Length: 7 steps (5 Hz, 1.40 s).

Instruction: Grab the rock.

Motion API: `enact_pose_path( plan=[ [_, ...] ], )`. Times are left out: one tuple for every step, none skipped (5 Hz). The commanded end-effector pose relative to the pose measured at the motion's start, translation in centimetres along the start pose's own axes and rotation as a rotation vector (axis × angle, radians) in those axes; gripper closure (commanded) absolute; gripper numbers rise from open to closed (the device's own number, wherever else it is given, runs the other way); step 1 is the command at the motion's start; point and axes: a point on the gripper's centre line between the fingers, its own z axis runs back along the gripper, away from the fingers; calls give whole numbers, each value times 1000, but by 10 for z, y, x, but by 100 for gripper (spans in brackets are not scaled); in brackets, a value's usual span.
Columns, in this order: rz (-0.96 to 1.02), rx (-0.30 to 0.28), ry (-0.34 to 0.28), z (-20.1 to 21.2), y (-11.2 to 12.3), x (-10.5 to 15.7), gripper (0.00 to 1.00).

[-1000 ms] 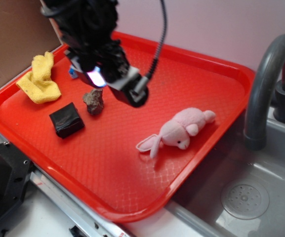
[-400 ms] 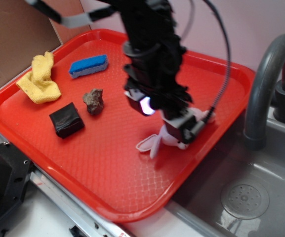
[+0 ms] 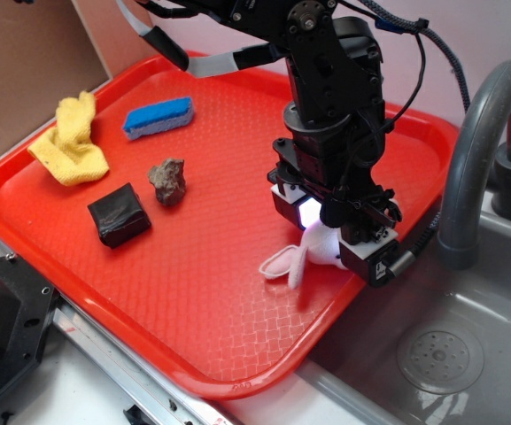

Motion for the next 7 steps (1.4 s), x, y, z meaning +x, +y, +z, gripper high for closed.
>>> enact_pose_path(
  plan=[
    [37,1,-23,3,8,1,100],
    [35,-8,-21,5,15,1,100],
    [21,-1,-33,37,33,-5,100],
    [43,-48,-23,78,73,-17,100],
    [81,-70,-33,101,107,-29,100],
    [54,-61,-36,128,140,-46,100],
    [114,18,-71,149,157,-63,100]
  ],
)
